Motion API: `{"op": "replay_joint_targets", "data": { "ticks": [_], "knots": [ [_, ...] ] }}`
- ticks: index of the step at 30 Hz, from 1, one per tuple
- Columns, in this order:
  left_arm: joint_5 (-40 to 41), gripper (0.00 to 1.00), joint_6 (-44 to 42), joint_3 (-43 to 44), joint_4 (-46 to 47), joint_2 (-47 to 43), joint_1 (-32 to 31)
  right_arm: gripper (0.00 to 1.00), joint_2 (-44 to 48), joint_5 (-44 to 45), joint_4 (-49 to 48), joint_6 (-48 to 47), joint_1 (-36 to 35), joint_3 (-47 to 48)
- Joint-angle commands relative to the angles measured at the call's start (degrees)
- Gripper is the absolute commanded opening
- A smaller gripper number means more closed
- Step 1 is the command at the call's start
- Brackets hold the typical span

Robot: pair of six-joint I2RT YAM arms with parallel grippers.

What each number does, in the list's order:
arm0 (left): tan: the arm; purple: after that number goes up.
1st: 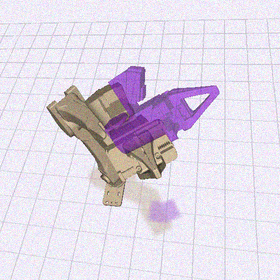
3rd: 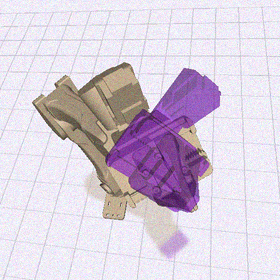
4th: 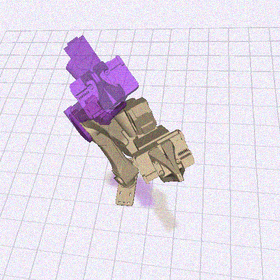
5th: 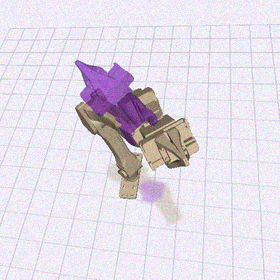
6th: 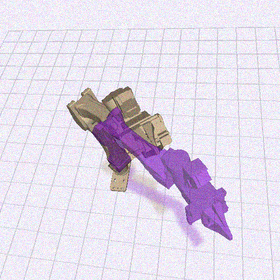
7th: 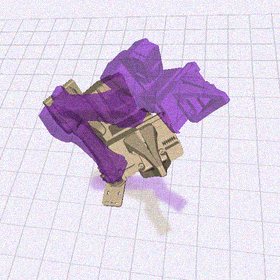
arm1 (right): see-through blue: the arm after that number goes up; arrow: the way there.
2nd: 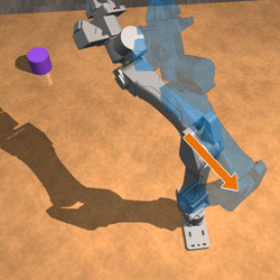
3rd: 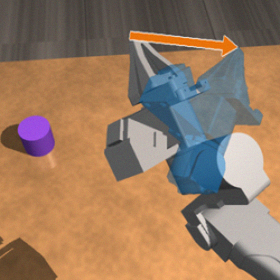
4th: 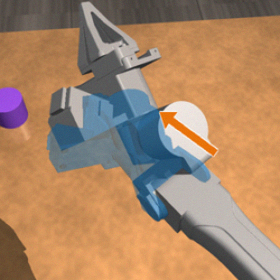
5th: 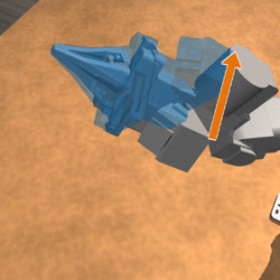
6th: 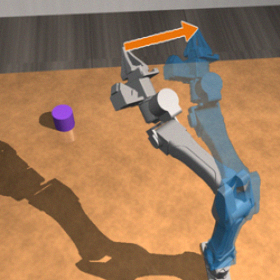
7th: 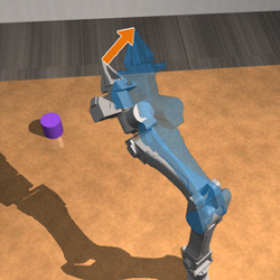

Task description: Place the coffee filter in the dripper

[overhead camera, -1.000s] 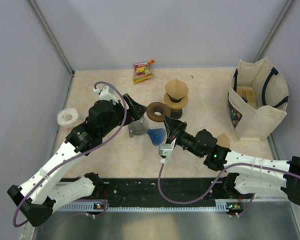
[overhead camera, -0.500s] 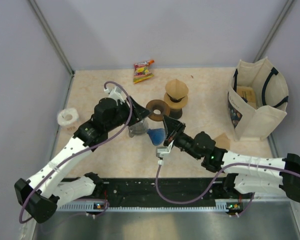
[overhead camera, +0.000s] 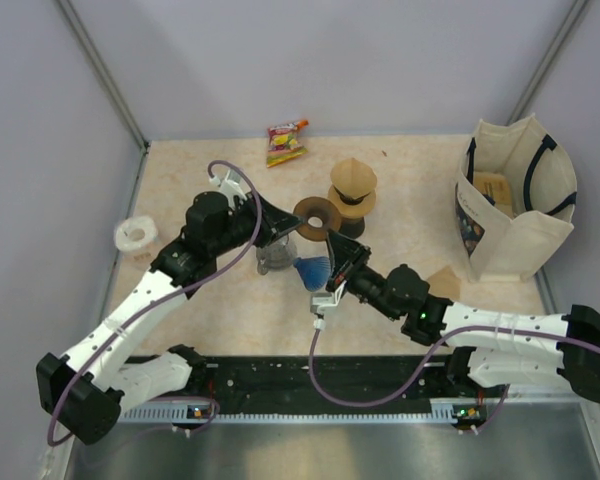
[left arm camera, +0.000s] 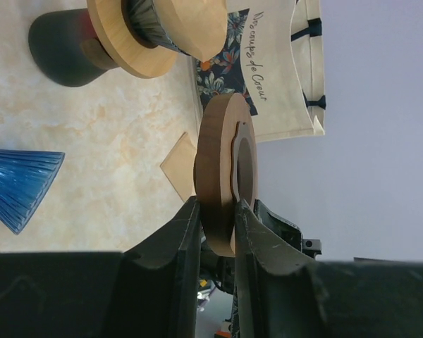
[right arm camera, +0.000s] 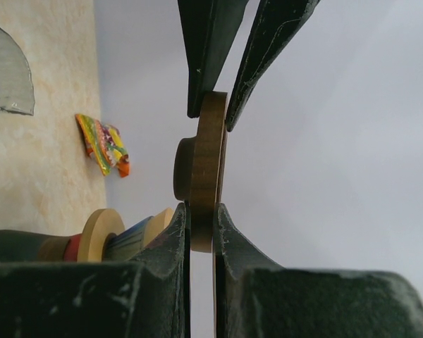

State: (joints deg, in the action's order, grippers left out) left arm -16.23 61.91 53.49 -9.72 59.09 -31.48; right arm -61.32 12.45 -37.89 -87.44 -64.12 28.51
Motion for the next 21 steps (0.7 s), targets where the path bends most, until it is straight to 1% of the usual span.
{"op": "replay_joint_targets", "data": {
  "ticks": [1,2,3,4,5,7,8,10,14,17,19,21],
  "knots": [
    [-5.03,0.00,0.49,-1.63,4.78,0.76,0.46,0.00,-0.03,-0.50,-3.59,-0.72,-1.27,0.67],
    [-5.30,0.00,0.93,-2.25,5.75,0.59,0.72,0.00,0.06,-0.15,-3.60,-0.63,-1.27,0.75],
    [-5.39,0.00,1.54,-3.04,6.98,0.15,0.90,0.03,0.15,0.03,-3.51,-0.54,-1.27,0.76],
    [-5.31,0.00,1.90,-3.65,7.77,-0.20,0.90,0.12,-0.03,0.38,-3.42,-0.45,-1.19,0.67],
    [-4.52,0.00,2.07,-4.01,7.87,-0.73,1.07,0.24,-0.03,0.65,-3.51,-0.19,-1.19,0.75],
    [-2.76,0.00,1.90,-4.19,7.43,-1.69,1.34,0.39,0.32,1.00,-2.38,0.86,-1.27,0.84],
    [-1.89,0.00,1.81,-4.28,6.73,-2.22,1.34,0.56,0.41,1.09,-0.54,1.91,-1.27,1.45],
    [-1.26,0.00,1.72,-4.45,6.64,-2.75,1.78,0.99,0.94,0.74,3.33,4.37,-1.27,2.51],
    [-0.12,0.00,1.72,-5.24,6.99,-3.89,3.00,0.99,2.69,-1.63,5.10,8.24,-1.19,2.34],
    [0.06,0.00,1.20,-6.20,7.34,-4.68,4.67,0.99,5.59,-2.86,8.96,12.54,-1.19,2.51],
    [0.40,0.00,0.41,-6.91,7.26,-5.30,6.16,0.99,7.96,-3.48,10.29,18.15,-1.19,2.25],
    [1.46,0.00,-0.64,-7.88,6.91,-6.00,8.18,0.99,10.59,-2.87,10.38,27.44,-1.19,2.42]
  ]
}}
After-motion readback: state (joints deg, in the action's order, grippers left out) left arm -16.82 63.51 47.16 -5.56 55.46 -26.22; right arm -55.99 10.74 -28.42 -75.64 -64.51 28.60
